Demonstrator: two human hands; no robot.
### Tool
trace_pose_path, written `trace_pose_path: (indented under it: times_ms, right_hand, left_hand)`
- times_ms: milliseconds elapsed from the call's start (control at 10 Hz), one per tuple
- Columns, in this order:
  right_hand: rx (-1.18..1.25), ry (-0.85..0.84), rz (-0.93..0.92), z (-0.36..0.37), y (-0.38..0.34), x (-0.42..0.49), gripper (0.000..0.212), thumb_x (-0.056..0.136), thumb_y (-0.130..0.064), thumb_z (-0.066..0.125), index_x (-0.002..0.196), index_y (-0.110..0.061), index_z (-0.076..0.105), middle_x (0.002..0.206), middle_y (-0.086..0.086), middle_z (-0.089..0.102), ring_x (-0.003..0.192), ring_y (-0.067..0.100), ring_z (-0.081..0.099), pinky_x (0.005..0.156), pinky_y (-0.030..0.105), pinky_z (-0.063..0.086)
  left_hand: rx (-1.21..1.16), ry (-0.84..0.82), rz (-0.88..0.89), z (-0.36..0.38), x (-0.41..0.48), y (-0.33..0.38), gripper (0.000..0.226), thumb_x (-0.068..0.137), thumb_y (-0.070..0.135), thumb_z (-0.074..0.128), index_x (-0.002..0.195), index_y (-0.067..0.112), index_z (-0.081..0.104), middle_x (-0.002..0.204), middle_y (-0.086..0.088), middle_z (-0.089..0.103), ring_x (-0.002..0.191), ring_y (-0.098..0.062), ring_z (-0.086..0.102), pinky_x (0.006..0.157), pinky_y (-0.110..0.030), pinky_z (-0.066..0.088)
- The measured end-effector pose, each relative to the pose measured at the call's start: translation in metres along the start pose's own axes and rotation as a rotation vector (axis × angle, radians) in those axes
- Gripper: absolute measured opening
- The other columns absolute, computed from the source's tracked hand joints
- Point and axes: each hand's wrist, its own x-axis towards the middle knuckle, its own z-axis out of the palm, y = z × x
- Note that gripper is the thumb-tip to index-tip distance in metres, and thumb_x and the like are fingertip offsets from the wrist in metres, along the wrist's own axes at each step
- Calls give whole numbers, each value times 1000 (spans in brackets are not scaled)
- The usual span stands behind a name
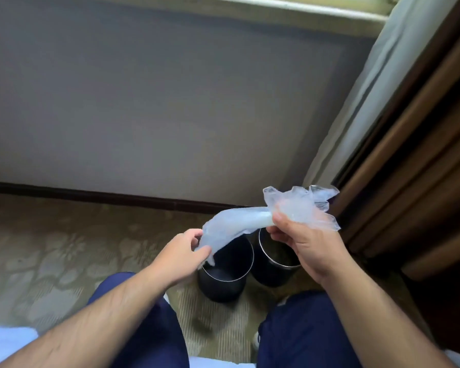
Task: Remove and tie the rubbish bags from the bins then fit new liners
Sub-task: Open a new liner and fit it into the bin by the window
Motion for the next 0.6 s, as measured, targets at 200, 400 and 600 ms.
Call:
trace_pose_path:
  times_ms: [200, 400, 600]
  right_hand:
    - [-228, -51, -56, 3, -10, -6, 23, 95, -52, 58, 112, -39, 50, 125, 21, 61, 118, 37, 60, 102, 51, 49]
    - [-189, -146, -53, 2, 6, 21, 53, 83, -34, 47, 129, -10, 58, 125, 17, 66, 115, 37, 64, 99, 56, 51]
    - [-440, 2, -225, -10, 16, 47, 13, 95, -11, 60, 98, -16, 72, 76, -18, 69, 71, 4, 65, 64, 7, 47]
  left_hand:
    - [-89, -11, 315, -9, -21, 35, 68, 82, 30, 73, 142, 37, 42, 131, 16, 48, 75, -1, 66, 84, -22, 51]
    - [-226, 99, 321, 4, -10, 58, 22, 86, 25, 73, 91, 45, 67, 80, 18, 68, 68, 3, 61, 69, -18, 49]
    - [-178, 139, 192, 17, 33, 42, 24, 90, 31, 69, 66, 31, 65, 54, 16, 58, 52, 0, 47, 57, -21, 39]
